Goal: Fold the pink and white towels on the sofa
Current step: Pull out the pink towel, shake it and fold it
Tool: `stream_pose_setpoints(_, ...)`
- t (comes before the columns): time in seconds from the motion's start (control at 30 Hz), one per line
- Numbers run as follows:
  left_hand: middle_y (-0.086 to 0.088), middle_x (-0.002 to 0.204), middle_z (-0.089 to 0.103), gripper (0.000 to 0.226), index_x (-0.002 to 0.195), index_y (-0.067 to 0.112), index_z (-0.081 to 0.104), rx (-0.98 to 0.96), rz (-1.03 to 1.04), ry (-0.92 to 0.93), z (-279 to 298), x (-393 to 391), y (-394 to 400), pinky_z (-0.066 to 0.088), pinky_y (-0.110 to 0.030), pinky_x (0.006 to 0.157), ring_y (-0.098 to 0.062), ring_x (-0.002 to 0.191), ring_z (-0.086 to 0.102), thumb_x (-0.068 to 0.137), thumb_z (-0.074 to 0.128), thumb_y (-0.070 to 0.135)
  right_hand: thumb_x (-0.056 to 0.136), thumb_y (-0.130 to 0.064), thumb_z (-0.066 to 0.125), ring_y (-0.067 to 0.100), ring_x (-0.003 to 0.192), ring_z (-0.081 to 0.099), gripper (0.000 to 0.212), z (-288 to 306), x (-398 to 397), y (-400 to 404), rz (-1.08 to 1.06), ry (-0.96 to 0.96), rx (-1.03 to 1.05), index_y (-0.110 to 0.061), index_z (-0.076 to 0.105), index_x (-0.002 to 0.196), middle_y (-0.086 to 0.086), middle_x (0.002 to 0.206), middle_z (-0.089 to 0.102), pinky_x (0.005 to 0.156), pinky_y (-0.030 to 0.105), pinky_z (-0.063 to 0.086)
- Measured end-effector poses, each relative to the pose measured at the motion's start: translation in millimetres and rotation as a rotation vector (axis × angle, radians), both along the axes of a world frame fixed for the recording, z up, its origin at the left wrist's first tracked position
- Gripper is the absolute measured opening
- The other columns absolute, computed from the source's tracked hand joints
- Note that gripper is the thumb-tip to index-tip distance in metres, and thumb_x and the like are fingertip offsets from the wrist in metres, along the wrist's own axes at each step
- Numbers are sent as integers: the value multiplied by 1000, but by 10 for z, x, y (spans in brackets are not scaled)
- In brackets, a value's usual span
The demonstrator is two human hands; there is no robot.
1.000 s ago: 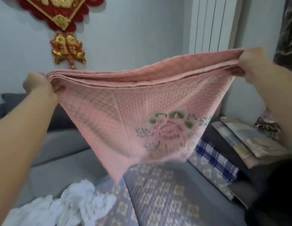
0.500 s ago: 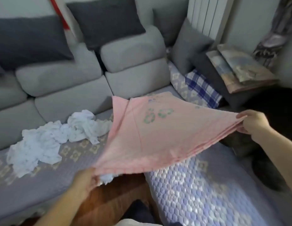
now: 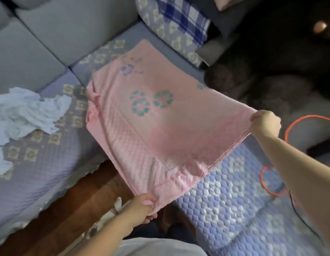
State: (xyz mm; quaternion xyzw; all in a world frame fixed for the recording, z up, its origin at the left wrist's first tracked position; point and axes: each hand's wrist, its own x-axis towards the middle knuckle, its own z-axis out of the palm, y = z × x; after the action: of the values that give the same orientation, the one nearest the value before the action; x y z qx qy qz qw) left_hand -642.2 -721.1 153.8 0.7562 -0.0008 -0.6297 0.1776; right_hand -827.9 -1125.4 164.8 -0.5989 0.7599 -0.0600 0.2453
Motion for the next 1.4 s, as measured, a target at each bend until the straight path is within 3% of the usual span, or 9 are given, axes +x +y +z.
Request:
stream_pose_setpoints(0.33, -15, 89, 76, 20, 114, 19, 65, 94, 35, -22, -244, -92, -25, 58, -31, 69, -27, 84, 71, 100, 55, 9, 98, -6, 53, 27, 87, 54, 11, -1089, -878, 885, -57, -114, 536, 0, 59, 104, 19, 99, 55, 67, 27, 42)
stream_pose_setpoints(0.57, -17, 93, 76, 20, 118, 18, 62, 43, 132, 131, 37, -38, -22, 58, -37, 80, -25, 82, 72, 101, 56, 10, 94, -53, 62, 38, 113, 55, 49, -1596, -522, 2515, -749, -851, 1060, -22, 40, 124, 15, 122, 46, 94, 49, 50)
stream_pose_setpoints(0.67, -18, 91, 76, 20, 117, 18, 64, -2, 91, 105, 135, 58, -23, 59, -34, 75, -23, 78, 73, 99, 59, 9, 93, -52, 60, 16, 51, 52, 41, -1774, -286, 2256, -876, -1130, 891, -12, 54, 99, 3, 68, 53, 48, 28, 46)
stream_pose_setpoints(0.77, -18, 90, 76, 19, 115, 18, 64, 31, -15, 97, 55, 161, 27, 58, -31, 73, -23, 78, 73, 98, 60, 10, 100, -52, 47, 8, 35, 49, 41, -1965, -320, 1663, -896, -1167, 680, -21, 53, 74, -7, 48, 56, 38, 16, 37)
stream_pose_setpoints(0.87, -14, 90, 77, 21, 115, 21, 63, 120, -118, 126, -327, 144, 67, 58, -29, 74, -21, 80, 73, 97, 60, 10, 98, -55, 49, 8, 45, 57, 46, -2236, -420, 954, -881, -1079, 604, -21, 61, 69, -9, 50, 59, 44, 14, 46)
stream_pose_setpoints(0.97, -11, 86, 78, 25, 114, 22, 62, 174, -106, 134, -761, -52, 104, 58, -27, 73, -17, 74, 72, 97, 54, 7, 96, -30, 63, 13, 72, 64, 33, -2474, -407, 456, -734, -793, 560, -6, 64, 117, 5, 85, 66, 76, 26, 53)
stream_pose_setpoints(1.07, -13, 83, 77, 24, 114, 20, 62, 182, 17, 128, -957, -309, 158, 58, -28, 70, -19, 74, 70, 98, 53, 5, 91, -5, 61, 14, 49, 49, 7, -2435, -516, 204, -732, -712, 423, -6, 62, 84, 6, 62, 50, 45, 23, 40)
stream_pose_setpoints(1.2, -16, 86, 76, 23, 115, 18, 61, 147, 0, 259, -1048, -697, 70, 58, -30, 73, -22, 77, 71, 96, 61, 6, 98, -17, 57, 17, 80, 63, 12, -2079, -937, -175, -747, -583, 217, -14, 55, 86, 5, 90, 60, 71, 26, 53)
stream_pose_setpoints(1.4, -13, 91, 70, 38, 126, 22, 57, 199, -358, 375, -1485, -1489, -134, 48, -21, 53, -17, 61, 63, 94, 56, 3, 91, -14, 64, 17, 67, 63, 11, -2296, -1715, 69, -521, -316, 403, -16, 54, 86, 8, 98, 59, 59, 29, 56)
